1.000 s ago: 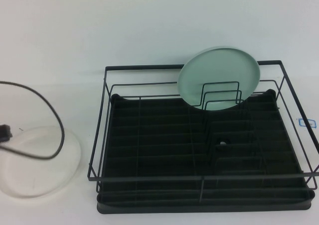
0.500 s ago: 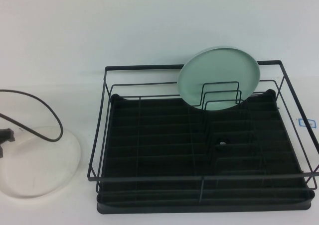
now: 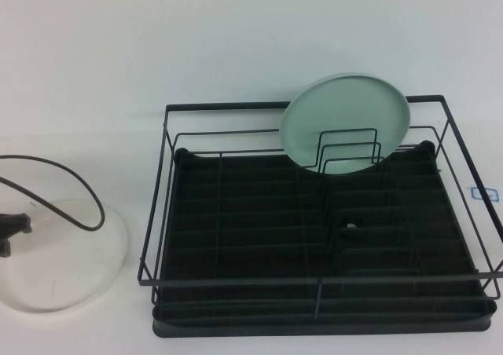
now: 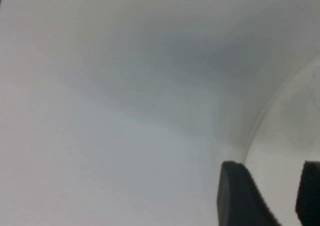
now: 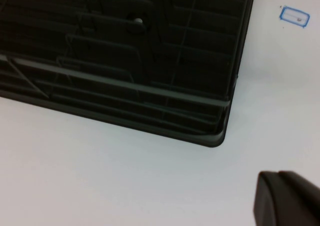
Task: Place plate on rack
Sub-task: Pick up the plate from the table
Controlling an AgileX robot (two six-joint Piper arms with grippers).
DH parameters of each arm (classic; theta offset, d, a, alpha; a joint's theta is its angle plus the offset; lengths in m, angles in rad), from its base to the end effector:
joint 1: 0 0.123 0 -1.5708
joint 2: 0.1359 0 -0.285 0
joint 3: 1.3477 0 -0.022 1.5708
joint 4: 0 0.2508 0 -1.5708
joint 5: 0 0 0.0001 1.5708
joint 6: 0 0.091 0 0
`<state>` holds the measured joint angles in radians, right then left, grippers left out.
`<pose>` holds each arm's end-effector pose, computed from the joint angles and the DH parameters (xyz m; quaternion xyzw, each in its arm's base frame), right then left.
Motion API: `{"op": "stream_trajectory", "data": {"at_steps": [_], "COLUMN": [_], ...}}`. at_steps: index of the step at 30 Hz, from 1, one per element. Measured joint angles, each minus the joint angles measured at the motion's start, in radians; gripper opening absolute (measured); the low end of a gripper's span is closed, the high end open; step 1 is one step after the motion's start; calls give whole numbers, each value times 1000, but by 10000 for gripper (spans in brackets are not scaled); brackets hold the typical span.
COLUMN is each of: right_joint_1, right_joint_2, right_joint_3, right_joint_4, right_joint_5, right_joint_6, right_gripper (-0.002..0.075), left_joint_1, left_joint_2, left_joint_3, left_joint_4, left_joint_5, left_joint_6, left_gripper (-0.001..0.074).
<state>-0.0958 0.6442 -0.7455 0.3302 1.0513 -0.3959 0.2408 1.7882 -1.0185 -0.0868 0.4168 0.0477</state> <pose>0.0999 0.0161 0.3271 -0.1115 0.9189 0.0740 0.3711 0.3391 0.0800 0.1683 -0.1280 0.9636 0.0075 0.2347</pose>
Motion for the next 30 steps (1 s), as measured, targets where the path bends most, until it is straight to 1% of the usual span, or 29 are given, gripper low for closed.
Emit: {"op": "stream_trajectory", "data": {"at_steps": [5,8,11,15,17,22,27,30], "right_joint_1": [0,0,0,0,0,0,0,0], "right_joint_2": [0,0,0,0,0,0,0,0], "right_joint_3": [0,0,0,0,0,0,14,48], "right_joint_4": [0,0,2,3,5,14,14,33], "right_joint_5": [-2,-2,-2,-2,-2,0,7,-17], "right_joint_6": [0,0,0,0,0,0,0,0], "right_gripper": [19,19,19,19,19,19,19,19], "left_joint_1": [0,0,0,0,0,3,30,51], "left_joint_2": [29,45,65,70,70,46,-64,-138], "left_joint_3": [0,0,0,0,0,0,0,0], "left_joint_4": [2,2,2,2,0,-19,-37,-53], "left_joint_5": [-10,-23,-29,-35,-39,-43,-128,-146], "left_joint_6": [0,0,0,-2,-2,-2,-41,-48], "left_gripper": [249,230,183,62,38,24,6,6]}}
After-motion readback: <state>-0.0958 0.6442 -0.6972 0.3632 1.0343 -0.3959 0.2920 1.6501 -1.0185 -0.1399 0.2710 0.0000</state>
